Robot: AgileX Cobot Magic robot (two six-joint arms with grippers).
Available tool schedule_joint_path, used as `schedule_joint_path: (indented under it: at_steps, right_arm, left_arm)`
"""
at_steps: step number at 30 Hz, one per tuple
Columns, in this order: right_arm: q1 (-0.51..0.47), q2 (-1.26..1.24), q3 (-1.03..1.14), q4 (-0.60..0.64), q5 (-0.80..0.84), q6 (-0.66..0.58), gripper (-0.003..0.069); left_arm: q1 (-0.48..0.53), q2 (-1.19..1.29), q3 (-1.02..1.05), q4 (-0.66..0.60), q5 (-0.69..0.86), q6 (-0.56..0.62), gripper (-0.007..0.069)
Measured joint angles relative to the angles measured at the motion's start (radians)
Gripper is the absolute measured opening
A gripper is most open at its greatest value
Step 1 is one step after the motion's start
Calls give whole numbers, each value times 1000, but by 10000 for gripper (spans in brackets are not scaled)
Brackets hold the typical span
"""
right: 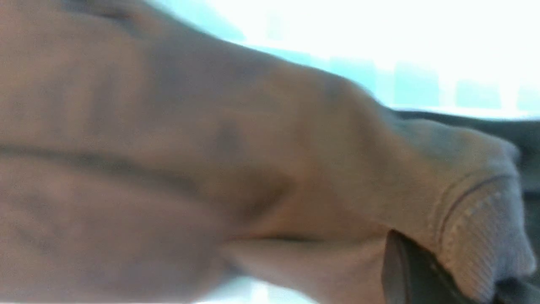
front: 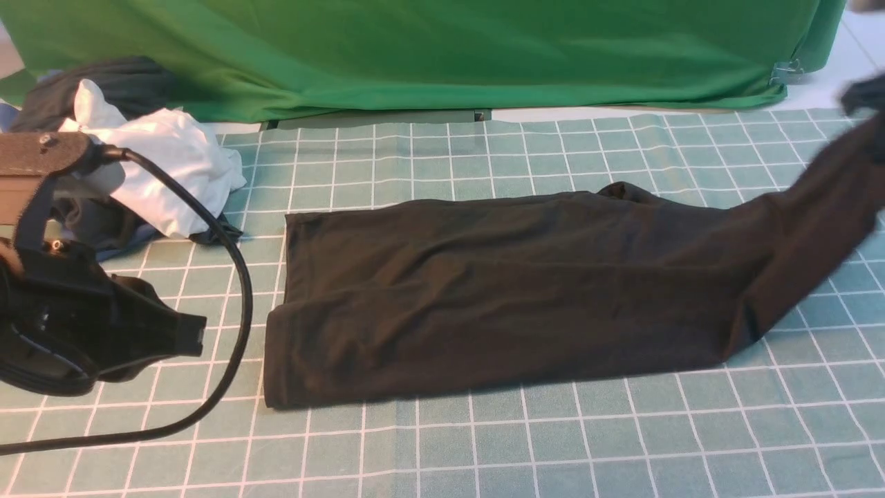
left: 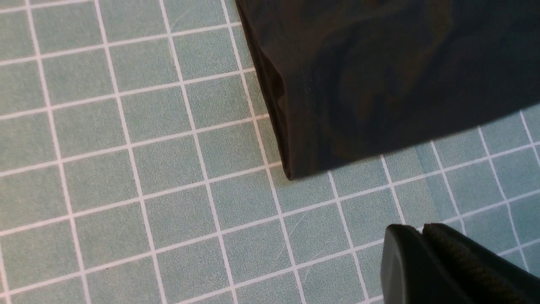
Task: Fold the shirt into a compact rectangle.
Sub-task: 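Fold the right end of the dark garment over onto its left end with the right gripper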
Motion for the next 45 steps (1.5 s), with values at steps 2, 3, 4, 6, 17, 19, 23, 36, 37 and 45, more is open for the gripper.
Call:
schedule_joint_path:
  at_steps: [2,3,4,6,17,19,23,36,37,45]
  right_arm:
    - [56,-1,-10,11,0,22,15]
    - [84,-1,-14,16,-4,34,15]
    - [141,-1,-23,39,-15,48,15]
    - [248,7,-37,108,-61,72,15]
    - [577,160,-84,323,-275,117,15]
    - [642,229,-113,340,-328,143,15]
    - [709,307,-161,362,-361,160,15]
    - [816,400,-226,402,-387,199,153]
    - [818,407,-226,416,-387,199,208]
    - [812,389,-227,504,-305,165,483]
  left_arm:
    - [0,0,0,0,-4,0,7]
    - [0,0,0,0,-5,0,7]
    - [0,0,0,0,-7,0,7]
    - [0,0,0,0,-7,0,7]
    - [0,0,0,57,26,1,8]
    - [0,0,0,57,30,1,11]
    - [0,0,0,61,37,1,12]
    - [0,0,0,91,72,-6,11]
    - [0,0,0,91,72,-8,11]
    - [0,0,0,154,76,-60,11]
